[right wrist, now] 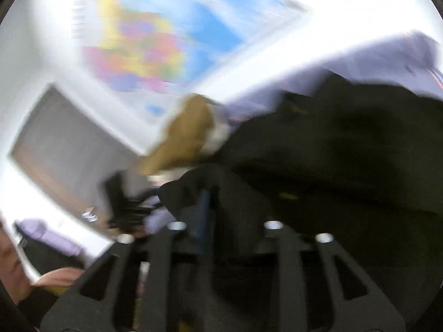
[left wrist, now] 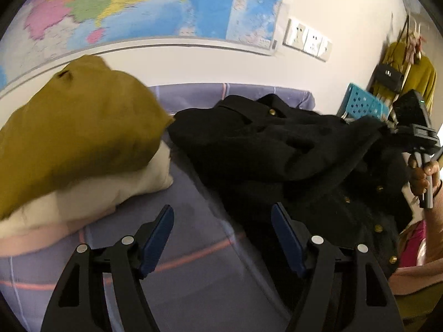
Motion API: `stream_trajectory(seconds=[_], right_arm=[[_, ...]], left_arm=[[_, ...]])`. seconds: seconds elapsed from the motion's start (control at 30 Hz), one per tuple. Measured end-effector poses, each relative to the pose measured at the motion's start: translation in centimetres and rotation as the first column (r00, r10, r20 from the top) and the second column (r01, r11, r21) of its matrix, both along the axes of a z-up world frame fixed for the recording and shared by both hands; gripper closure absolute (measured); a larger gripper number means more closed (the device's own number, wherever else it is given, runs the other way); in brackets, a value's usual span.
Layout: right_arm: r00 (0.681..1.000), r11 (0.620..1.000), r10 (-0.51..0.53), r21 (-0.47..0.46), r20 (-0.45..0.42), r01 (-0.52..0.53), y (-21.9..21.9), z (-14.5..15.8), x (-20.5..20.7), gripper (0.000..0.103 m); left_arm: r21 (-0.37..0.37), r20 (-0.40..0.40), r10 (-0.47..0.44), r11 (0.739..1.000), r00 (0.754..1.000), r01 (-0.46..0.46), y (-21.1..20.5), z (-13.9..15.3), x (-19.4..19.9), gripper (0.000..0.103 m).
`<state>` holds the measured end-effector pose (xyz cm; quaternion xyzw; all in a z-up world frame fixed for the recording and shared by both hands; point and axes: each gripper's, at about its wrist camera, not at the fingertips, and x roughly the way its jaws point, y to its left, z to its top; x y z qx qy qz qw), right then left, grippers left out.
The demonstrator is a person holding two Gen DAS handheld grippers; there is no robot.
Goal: Fold large clothes
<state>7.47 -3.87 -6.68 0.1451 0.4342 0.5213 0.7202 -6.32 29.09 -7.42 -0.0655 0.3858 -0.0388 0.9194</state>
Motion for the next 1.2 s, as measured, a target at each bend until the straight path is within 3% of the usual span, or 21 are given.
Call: stream_trajectory(seconds=[0.07, 0.13, 0.2, 0.33, 0.4, 0.5, 0.53, 0.6, 0.73, 0.8, 0.83, 0.9, 0.97, 1.03, 1.1, 1.13, 1.17, 1.2], right_arm=[[0.998, 0.990, -0.066, -0.125, 0.002, 0.065, -0.1, -2.3, 1.1, 0.045], [0.997, 0.985, -0.078, -0.149, 0.026, 0.081, -0.5, -3.2, 1.0, 0.039], [0.997, 0.991, -0.066, -0.112, 0.033, 0.070, -1.2, -3.1, 0.3, 0.038], [0.997, 1.000, -0.005, -0.027, 0.078, 0.007, -2.9, -1.4, -1.5, 0.023], [0.993, 0.999, 0.034, -0.016, 0.113, -0.032, -3.2, -0.1, -2.7, 0.021], [0.984, 0.994, 0.095, -0.062, 0.151, -0.086, -2.9, 0.1, -4.2, 0.016], [0.982, 0.993, 0.096, -0.084, 0.165, -0.083, -2.9, 0.0, -4.5, 0.015], [0.984, 0.990, 0.066, -0.130, 0.164, -0.045, -3.5, -0.1, -4.5, 0.013], [0.984, 0.977, -0.076, -0.187, 0.160, 0.106, -7.1, -1.3, -3.4, 0.011], [0.984, 0.971, -0.088, -0.208, 0.156, 0.120, -8.2, -2.2, -3.8, 0.011], [0.985, 0.970, -0.090, -0.211, 0.146, 0.120, -8.5, -2.9, -4.1, 0.011], [0.986, 0.969, -0.098, -0.214, 0.134, 0.125, -9.0, -4.1, -4.7, 0.011], [0.986, 0.969, -0.113, -0.208, 0.122, 0.137, -8.8, -4.8, -4.8, 0.012], [0.982, 0.969, -0.144, -0.185, 0.122, 0.165, -8.7, -5.3, -4.6, 0.025], [0.983, 0.978, -0.140, -0.138, 0.119, 0.156, -8.2, -5.1, -4.1, 0.051], [0.984, 0.982, -0.129, -0.122, 0.123, 0.144, -8.1, -4.9, -4.0, 0.077], [0.984, 0.984, -0.112, -0.120, 0.140, 0.129, -7.8, -4.3, -3.9, 0.095], [0.978, 0.984, -0.106, -0.126, 0.179, 0.130, -7.5, -3.3, -3.9, 0.095]], left_arm=[[0.039, -0.016, -0.016, 0.999, 1.000, 0.017, -1.0, -0.6, 1.6, 0.036], [0.077, -0.035, -0.018, 0.997, 0.999, 0.021, -1.7, -1.1, 3.1, 0.040], [0.100, -0.047, -0.025, 0.995, 0.999, 0.030, -2.4, -1.3, 4.4, 0.041], [0.181, -0.046, -0.061, 0.981, 0.997, 0.069, -4.2, -1.2, 6.7, 0.041], [0.305, -0.021, -0.083, 0.949, 0.996, 0.086, -5.7, -1.3, 7.6, 0.041], [0.400, 0.000, -0.047, 0.915, 0.999, 0.044, -6.1, -1.4, 9.7, 0.068], [0.394, 0.002, -0.021, 0.919, 1.000, 0.018, -5.6, -1.2, 10.3, 0.072], [0.311, -0.011, 0.075, 0.948, 0.997, -0.068, -3.1, -0.7, 12.2, 0.078], [0.233, -0.057, 0.165, 0.961, 0.985, -0.148, -0.2, -0.8, 13.8, 0.078], [0.210, -0.032, 0.108, 0.973, 0.994, -0.099, -0.6, -0.5, 13.0, 0.075], [0.207, -0.018, 0.076, 0.976, 0.997, -0.070, -1.0, -0.3, 12.5, 0.060], [0.228, 0.012, 0.017, 0.973, 1.000, -0.019, -1.9, 0.1, 11.2, 0.047], [0.197, 0.001, -0.063, 0.978, 0.998, 0.062, -3.0, 0.3, 9.9, 0.044], [0.120, -0.037, -0.115, 0.986, 0.993, 0.119, -3.9, 0.0, 9.2, 0.034], [0.054, -0.082, -0.141, 0.988, 0.987, 0.146, -4.6, -0.8, 9.5, 0.034], [0.039, -0.098, -0.149, 0.987, 0.984, 0.153, -4.8, -1.1, 9.8, 0.035], [0.016, -0.114, -0.158, 0.987, 0.981, 0.161, -5.2, -1.4, 10.4, 0.039], [0.010, -0.127, -0.148, 0.989, 0.981, 0.150, -5.5, -1.7, 11.2, 0.056]])
